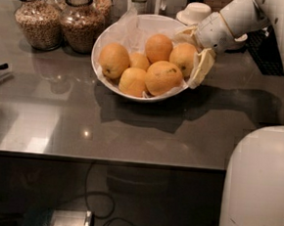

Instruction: Pick orange from white bowl

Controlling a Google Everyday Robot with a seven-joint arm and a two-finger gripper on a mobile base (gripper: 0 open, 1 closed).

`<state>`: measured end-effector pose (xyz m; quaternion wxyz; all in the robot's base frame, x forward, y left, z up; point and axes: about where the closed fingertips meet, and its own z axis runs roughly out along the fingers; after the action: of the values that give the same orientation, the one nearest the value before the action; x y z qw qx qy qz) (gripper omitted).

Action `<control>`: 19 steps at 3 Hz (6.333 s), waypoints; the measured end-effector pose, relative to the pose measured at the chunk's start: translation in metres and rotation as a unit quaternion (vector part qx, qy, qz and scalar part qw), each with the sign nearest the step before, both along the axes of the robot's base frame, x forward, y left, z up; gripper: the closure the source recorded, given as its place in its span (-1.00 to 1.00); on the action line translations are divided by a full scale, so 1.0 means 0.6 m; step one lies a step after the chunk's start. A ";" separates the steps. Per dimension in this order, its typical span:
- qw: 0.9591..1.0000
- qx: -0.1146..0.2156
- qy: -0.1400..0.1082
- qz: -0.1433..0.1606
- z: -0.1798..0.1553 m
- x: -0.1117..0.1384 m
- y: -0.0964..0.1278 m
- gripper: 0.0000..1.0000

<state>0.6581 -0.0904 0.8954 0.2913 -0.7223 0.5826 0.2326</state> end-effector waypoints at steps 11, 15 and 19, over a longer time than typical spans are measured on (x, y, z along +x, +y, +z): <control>0.998 -0.038 -0.030 -0.050 0.035 0.008 -0.070 -0.73; 0.999 -0.043 -0.029 -0.001 0.022 0.026 -0.026 -0.58; 0.997 -0.029 -0.071 0.020 0.038 0.050 -0.007 1.00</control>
Offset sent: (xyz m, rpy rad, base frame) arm 0.0147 -0.0029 0.0151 0.0194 -0.0541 -0.0241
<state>0.6883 -0.0946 0.9185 0.3060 -0.7568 0.5521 0.1698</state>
